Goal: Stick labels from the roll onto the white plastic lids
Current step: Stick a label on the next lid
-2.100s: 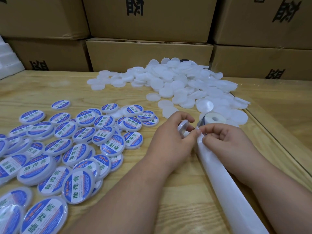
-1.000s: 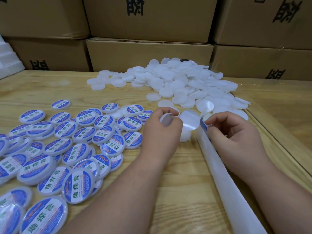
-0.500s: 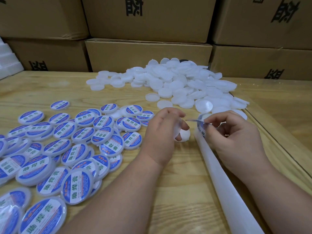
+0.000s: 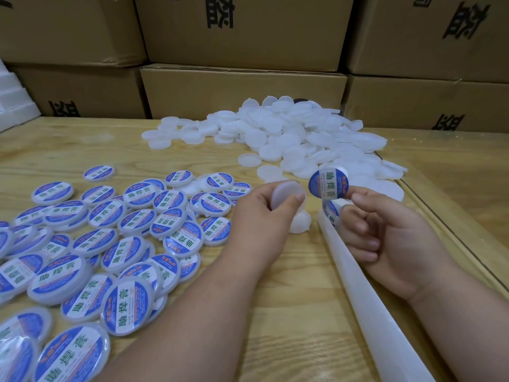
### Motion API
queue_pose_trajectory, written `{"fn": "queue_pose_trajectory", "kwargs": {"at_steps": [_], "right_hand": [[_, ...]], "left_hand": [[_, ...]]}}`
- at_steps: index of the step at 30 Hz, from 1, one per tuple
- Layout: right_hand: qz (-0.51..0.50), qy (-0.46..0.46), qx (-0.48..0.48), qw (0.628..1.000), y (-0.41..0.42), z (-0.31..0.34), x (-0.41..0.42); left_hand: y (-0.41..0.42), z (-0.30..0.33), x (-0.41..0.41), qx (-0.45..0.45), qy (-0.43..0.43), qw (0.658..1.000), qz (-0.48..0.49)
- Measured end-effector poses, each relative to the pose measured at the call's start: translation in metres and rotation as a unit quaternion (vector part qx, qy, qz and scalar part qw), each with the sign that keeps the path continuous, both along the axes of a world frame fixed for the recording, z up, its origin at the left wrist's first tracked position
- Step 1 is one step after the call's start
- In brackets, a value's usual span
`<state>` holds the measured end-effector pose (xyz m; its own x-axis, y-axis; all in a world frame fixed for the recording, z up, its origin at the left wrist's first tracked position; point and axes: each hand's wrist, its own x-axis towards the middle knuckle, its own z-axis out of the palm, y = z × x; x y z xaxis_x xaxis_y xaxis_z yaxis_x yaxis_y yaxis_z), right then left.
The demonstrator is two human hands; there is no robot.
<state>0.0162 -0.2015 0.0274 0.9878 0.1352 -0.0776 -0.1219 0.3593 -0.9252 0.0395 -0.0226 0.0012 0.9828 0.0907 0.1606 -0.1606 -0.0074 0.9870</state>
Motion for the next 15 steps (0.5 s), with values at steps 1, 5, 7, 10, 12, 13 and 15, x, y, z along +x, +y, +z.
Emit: {"fn": "queue_pose_trajectory", "kwargs": {"at_steps": [1,5,7,10,12,13,15], "right_hand": [[0.019,0.017,0.014,1.000,-0.0013,0.0002,0.0004],[0.083,0.059,0.051,0.993,-0.0032,0.0023,0.0009],[0.103,0.073,0.074,0.989,-0.0037,0.0033,0.0016],[0.111,0.088,0.098,0.985,-0.0069,0.0032,0.0036],[0.119,0.097,0.112,0.982,-0.0083,0.0027,0.0044],[0.122,0.101,0.114,0.981,-0.0082,0.0028,0.0044],[0.129,0.104,0.110,0.980,-0.0071,0.0027,0.0036]], "left_hand": [[-0.0004,-0.0014,0.0008,0.002,-0.006,1.000,0.012],[-0.0030,-0.0005,0.0001,-0.034,-0.008,0.999,0.026],[-0.0047,0.0016,-0.0013,-0.052,-0.017,0.999,0.002],[-0.0041,0.0014,-0.0014,-0.020,-0.029,0.999,-0.016],[-0.0017,0.0021,-0.0014,-0.032,-0.017,0.999,-0.029],[-0.0007,0.0027,-0.0014,-0.050,-0.012,0.998,-0.037],[0.0003,0.0066,-0.0023,-0.093,-0.007,0.994,-0.052]]}}
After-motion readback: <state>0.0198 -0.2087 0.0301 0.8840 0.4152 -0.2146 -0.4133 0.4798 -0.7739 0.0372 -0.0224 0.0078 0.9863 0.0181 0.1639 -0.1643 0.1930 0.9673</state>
